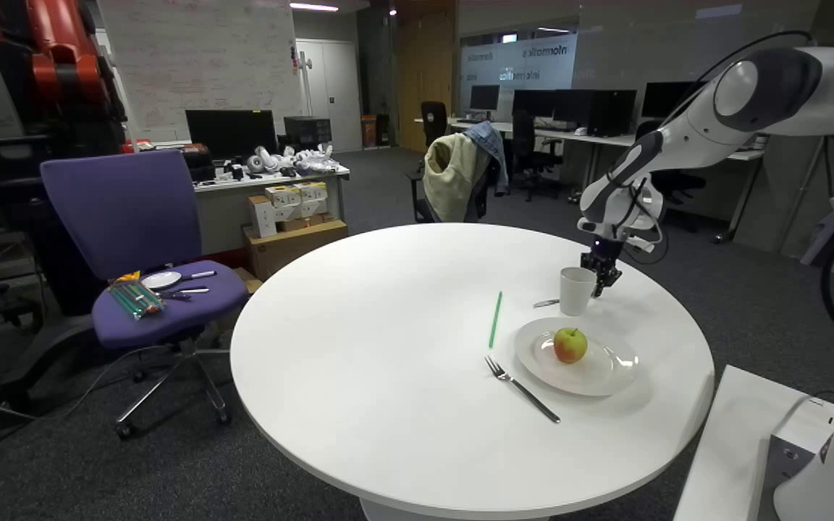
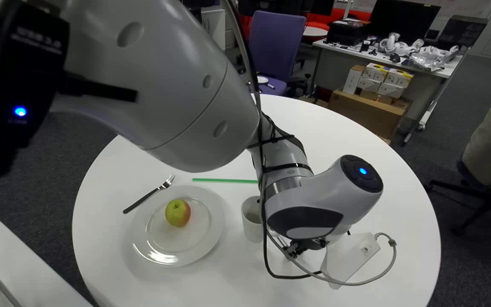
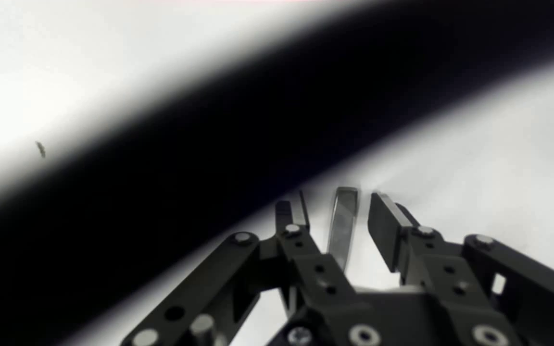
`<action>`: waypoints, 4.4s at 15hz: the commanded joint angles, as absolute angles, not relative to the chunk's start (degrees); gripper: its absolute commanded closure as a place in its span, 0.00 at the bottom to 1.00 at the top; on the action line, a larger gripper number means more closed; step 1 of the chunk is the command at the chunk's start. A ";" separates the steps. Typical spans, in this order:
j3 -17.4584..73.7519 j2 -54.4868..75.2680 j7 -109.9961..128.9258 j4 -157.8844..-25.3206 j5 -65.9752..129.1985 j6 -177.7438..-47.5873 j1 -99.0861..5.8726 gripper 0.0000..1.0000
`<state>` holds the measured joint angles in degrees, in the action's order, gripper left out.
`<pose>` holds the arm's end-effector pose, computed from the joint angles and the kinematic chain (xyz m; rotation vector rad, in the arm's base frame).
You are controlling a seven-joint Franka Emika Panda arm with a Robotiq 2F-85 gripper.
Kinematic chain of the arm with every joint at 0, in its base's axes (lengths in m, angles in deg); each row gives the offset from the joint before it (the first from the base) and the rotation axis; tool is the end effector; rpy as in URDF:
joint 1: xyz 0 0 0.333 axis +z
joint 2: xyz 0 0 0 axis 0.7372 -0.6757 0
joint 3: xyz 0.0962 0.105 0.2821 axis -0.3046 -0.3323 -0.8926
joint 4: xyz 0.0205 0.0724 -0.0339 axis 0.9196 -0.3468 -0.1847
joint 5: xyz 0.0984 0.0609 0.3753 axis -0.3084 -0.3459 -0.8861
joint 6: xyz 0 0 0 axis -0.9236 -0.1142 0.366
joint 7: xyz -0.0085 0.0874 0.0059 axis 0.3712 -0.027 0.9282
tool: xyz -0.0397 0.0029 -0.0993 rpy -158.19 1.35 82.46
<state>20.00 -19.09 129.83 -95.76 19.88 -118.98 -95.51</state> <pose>0.4794 -0.4662 0.1309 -2.6148 -1.6272 -0.2169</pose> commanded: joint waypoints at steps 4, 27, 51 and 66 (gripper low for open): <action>20.98 -18.97 130.06 -95.14 19.23 -118.27 -94.99 1.00; 25.24 -27.43 110.89 -81.17 17.57 -111.46 -97.97 0.97; 28.41 -16.83 98.65 -93.96 21.49 -124.78 -94.63 0.97; 34.00 -8.48 92.09 -98.85 31.85 -119.74 -87.84 0.97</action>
<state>32.28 -13.46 93.39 -94.16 29.06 -121.56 -89.48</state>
